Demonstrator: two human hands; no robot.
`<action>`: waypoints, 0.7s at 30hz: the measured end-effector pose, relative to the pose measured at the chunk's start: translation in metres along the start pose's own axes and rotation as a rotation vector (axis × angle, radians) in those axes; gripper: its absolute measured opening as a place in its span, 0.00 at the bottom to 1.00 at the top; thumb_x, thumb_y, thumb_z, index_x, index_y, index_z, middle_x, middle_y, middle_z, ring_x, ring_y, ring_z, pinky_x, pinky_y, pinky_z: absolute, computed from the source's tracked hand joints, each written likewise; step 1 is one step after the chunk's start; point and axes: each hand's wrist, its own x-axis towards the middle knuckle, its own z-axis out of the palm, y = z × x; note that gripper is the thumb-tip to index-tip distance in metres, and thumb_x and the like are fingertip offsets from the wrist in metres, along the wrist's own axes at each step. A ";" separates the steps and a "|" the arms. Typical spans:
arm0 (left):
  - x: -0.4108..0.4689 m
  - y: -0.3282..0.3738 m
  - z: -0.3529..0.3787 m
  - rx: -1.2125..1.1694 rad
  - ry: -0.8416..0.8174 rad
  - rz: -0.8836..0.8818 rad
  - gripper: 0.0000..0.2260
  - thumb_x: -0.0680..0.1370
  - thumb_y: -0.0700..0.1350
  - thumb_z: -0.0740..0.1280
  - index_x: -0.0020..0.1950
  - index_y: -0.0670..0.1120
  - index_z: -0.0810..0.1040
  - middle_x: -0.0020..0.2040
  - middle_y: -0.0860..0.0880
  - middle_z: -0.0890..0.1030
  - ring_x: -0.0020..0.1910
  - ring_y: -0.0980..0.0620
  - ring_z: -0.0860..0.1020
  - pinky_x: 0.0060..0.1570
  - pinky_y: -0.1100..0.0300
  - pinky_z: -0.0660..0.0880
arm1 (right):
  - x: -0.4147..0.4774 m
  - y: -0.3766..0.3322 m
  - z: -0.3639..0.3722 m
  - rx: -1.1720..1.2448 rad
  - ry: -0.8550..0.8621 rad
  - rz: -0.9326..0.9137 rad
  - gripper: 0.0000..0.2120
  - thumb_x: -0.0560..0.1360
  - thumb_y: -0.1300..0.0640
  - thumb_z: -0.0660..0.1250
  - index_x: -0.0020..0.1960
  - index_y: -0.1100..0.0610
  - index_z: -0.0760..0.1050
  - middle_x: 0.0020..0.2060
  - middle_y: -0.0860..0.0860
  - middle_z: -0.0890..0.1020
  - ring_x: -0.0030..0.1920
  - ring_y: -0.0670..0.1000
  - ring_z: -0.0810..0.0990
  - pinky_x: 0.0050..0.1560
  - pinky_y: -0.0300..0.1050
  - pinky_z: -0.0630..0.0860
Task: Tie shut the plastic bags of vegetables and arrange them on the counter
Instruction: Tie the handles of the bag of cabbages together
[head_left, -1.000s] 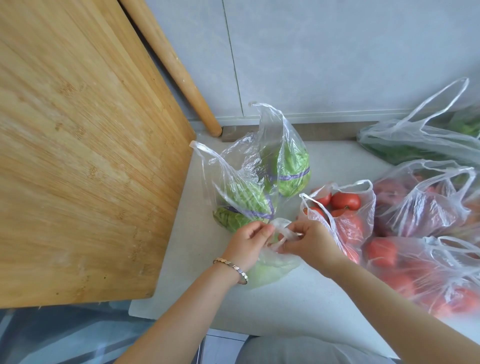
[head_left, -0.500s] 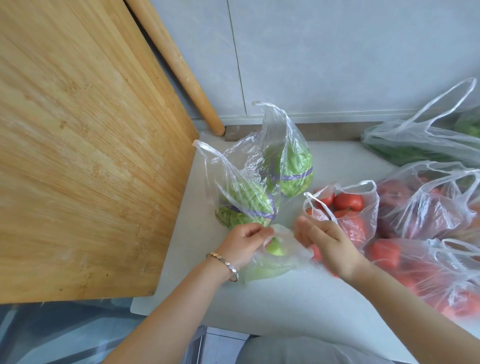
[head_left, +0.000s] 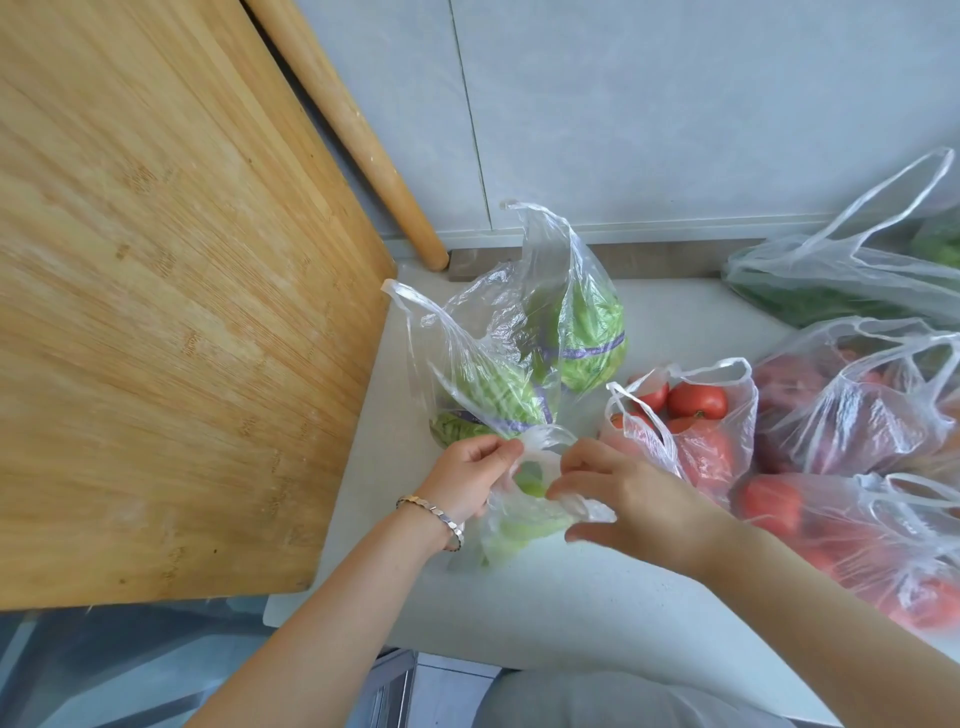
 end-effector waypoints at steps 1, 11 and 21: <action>0.000 0.000 -0.001 -0.001 -0.006 -0.002 0.14 0.77 0.48 0.63 0.33 0.45 0.72 0.20 0.56 0.68 0.19 0.57 0.59 0.19 0.69 0.57 | 0.000 0.001 -0.001 0.000 0.025 -0.006 0.12 0.71 0.43 0.64 0.46 0.50 0.77 0.45 0.46 0.74 0.40 0.46 0.73 0.39 0.45 0.78; -0.003 0.005 -0.002 0.050 -0.036 0.020 0.14 0.78 0.48 0.62 0.33 0.46 0.72 0.18 0.56 0.69 0.18 0.58 0.59 0.19 0.69 0.57 | 0.006 -0.020 -0.019 0.235 0.003 0.397 0.11 0.70 0.42 0.66 0.41 0.50 0.73 0.33 0.42 0.75 0.36 0.43 0.74 0.37 0.33 0.70; -0.003 0.002 0.002 0.139 -0.002 0.102 0.11 0.78 0.46 0.62 0.35 0.45 0.74 0.17 0.57 0.70 0.17 0.63 0.65 0.19 0.71 0.60 | 0.007 -0.026 -0.017 0.247 -0.118 0.558 0.13 0.76 0.53 0.61 0.41 0.61 0.77 0.37 0.53 0.75 0.40 0.47 0.71 0.44 0.36 0.70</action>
